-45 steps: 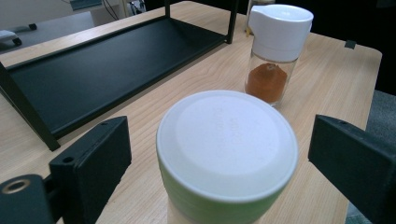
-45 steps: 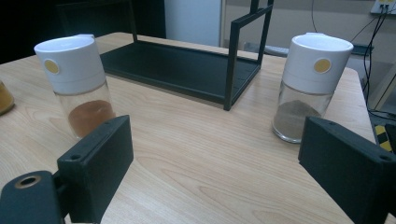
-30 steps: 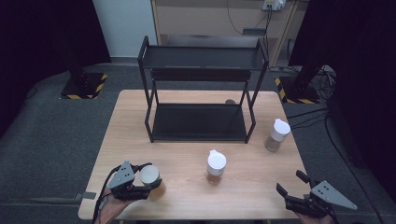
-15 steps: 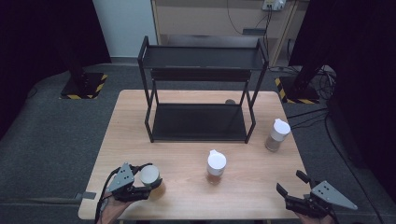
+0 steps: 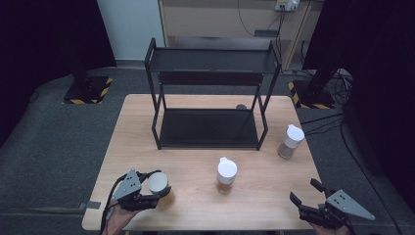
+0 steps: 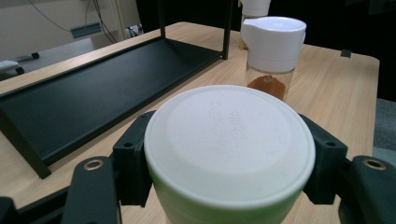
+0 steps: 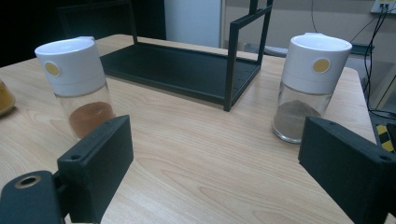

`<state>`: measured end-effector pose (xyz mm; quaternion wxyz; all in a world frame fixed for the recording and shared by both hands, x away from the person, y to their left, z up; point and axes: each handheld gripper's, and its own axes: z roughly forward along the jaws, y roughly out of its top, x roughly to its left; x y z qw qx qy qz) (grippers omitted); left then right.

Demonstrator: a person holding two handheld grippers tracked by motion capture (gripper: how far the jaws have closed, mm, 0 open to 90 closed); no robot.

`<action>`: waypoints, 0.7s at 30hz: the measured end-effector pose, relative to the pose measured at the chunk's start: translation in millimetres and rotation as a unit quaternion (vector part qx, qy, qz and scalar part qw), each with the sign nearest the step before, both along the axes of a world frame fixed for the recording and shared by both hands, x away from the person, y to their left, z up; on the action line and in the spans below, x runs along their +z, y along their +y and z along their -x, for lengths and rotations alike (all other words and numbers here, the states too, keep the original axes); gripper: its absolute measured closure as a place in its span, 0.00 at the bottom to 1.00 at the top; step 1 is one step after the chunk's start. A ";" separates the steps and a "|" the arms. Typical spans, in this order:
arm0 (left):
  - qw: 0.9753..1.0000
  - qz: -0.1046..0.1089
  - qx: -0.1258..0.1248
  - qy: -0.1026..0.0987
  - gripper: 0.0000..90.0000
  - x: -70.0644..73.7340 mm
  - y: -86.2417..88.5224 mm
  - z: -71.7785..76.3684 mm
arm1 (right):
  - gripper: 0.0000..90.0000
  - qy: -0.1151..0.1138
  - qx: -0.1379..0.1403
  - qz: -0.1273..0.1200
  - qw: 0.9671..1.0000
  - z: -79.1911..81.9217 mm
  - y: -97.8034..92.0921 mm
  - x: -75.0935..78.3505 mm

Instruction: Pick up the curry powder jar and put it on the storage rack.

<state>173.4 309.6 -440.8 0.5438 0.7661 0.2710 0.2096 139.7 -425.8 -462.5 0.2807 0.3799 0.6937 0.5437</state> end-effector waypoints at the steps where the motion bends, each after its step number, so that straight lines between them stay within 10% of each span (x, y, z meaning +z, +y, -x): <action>1: 1.000 0.001 -0.002 0.000 0.36 1.8 -0.2 -1.0 | 0.12 0.000 0.000 0.000 1.000 0.0 0.1 0.0; 21: 0.998 0.005 -0.057 -0.014 0.36 38.0 -16.2 -38.0 | 0.12 0.000 0.001 -0.002 1.000 0.1 -0.9 -0.4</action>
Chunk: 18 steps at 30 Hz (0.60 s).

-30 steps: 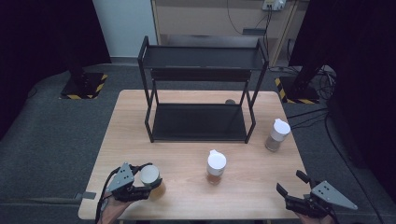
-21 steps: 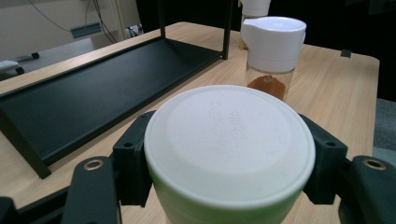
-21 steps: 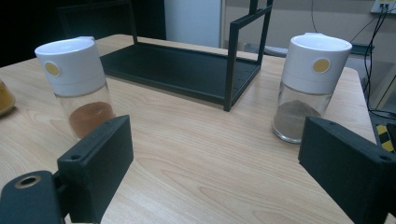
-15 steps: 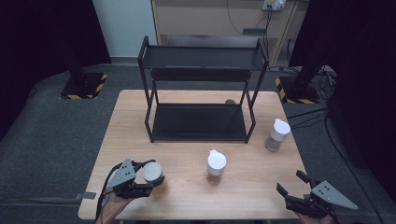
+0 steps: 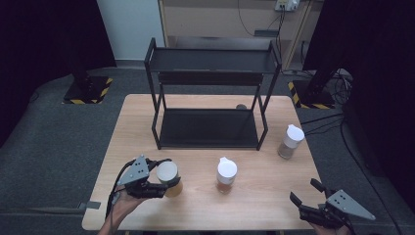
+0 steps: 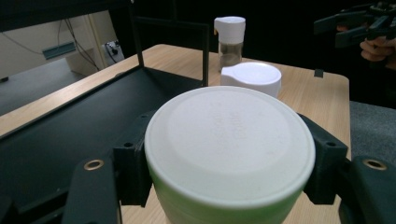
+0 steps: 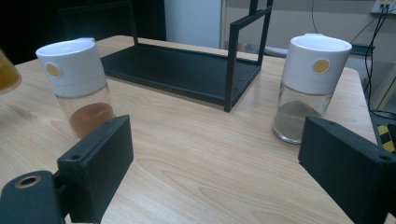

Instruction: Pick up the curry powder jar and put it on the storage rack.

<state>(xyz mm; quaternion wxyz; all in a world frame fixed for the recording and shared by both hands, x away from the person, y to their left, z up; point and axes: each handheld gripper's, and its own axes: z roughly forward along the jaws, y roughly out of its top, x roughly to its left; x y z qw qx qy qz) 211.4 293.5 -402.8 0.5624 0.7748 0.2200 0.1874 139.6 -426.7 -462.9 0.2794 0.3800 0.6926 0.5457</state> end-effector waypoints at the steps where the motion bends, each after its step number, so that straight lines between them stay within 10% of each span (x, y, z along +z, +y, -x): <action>1: 1.000 -0.001 -0.002 0.000 0.36 1.0 -1.0 -1.8 | 0.12 -0.001 0.000 0.000 1.000 0.1 -0.1 -0.1; 18: 1.000 -0.003 0.001 -0.004 0.36 17.7 -15.4 -39.1 | 0.12 -0.001 0.000 -0.004 1.000 0.4 -1.3 -0.7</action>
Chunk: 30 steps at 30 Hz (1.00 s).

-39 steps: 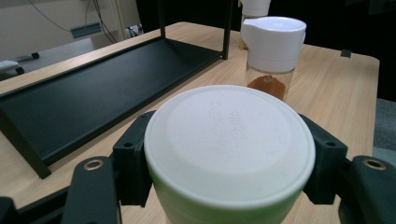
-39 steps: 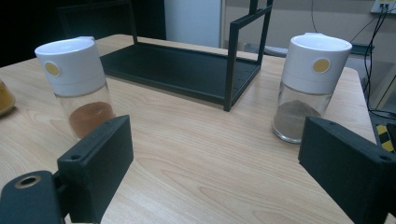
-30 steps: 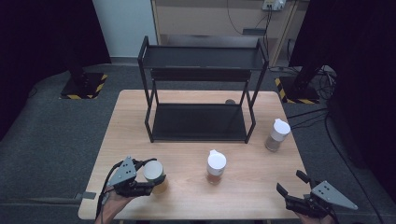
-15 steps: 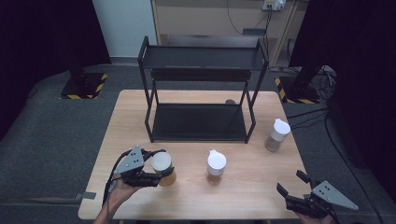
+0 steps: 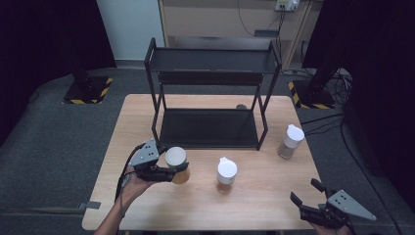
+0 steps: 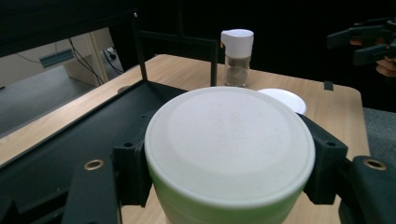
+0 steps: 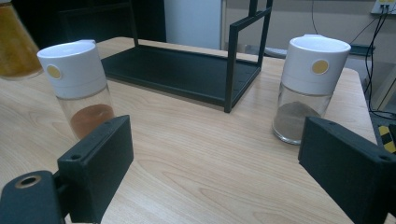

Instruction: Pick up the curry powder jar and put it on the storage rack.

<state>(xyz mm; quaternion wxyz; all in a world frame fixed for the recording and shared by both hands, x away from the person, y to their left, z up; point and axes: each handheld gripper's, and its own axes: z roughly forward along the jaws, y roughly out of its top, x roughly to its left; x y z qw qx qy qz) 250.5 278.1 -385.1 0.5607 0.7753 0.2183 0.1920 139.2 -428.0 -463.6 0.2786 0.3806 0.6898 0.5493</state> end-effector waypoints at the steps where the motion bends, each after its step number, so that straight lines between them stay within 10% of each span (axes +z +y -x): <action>1: 1.000 0.000 0.002 0.000 0.36 0.8 -0.8 -1.4 | 0.12 0.000 0.000 0.000 1.000 0.0 -0.2 -0.1; 19: 0.999 -0.001 0.045 -0.006 0.36 18.7 -21.3 -40.5 | 0.12 0.001 -0.001 -0.006 1.000 0.7 -2.2 -0.7; 30: 0.994 0.000 0.108 0.000 0.36 17.6 -35.9 -64.6 | 0.12 0.000 0.000 -0.009 1.000 0.8 -3.5 -1.2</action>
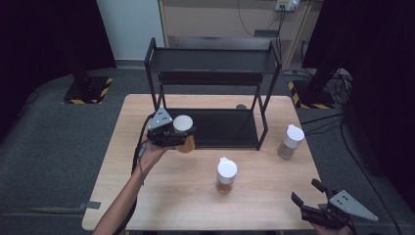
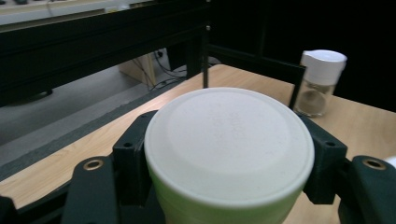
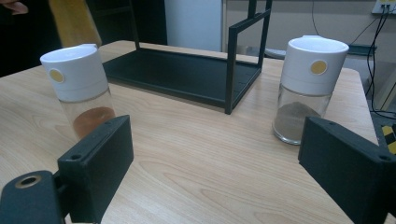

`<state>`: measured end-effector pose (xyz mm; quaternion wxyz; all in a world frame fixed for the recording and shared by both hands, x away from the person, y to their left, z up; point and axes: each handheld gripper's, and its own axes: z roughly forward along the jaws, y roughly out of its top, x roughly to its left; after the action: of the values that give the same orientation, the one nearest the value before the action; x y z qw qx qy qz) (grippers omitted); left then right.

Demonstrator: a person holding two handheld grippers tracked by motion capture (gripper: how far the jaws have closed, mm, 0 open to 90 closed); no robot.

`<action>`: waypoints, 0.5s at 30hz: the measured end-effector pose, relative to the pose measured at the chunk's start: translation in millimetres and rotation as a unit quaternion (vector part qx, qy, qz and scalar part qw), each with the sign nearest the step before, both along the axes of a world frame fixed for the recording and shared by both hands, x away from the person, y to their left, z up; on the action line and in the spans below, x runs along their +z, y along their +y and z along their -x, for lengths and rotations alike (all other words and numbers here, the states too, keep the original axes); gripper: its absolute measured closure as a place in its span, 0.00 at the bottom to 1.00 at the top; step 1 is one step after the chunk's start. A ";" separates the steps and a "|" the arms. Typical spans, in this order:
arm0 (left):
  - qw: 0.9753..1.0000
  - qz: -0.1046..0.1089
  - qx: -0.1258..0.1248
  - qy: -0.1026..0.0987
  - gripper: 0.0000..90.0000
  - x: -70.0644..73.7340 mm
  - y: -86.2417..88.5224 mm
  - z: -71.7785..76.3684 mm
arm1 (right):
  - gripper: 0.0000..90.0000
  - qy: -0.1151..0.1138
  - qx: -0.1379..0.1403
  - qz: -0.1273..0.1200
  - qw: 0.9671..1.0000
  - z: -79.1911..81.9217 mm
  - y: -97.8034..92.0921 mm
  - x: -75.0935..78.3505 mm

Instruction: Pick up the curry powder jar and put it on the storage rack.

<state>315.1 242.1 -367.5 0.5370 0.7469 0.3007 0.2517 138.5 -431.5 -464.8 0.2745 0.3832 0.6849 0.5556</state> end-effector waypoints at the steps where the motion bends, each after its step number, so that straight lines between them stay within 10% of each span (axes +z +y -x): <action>1: 1.000 -0.001 0.007 0.000 0.36 0.1 -1.3 -2.4 | 0.12 0.001 0.000 -0.001 1.000 0.0 -0.2 0.0; 15: 0.994 0.003 0.109 0.001 0.36 -10.8 -23.2 -28.1 | 0.12 0.000 0.000 -0.002 1.000 0.5 -2.0 -0.3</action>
<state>343.1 218.9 -378.3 0.5085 0.7082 0.3815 0.3072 137.9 -433.6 -465.1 0.2737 0.3843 0.6835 0.5570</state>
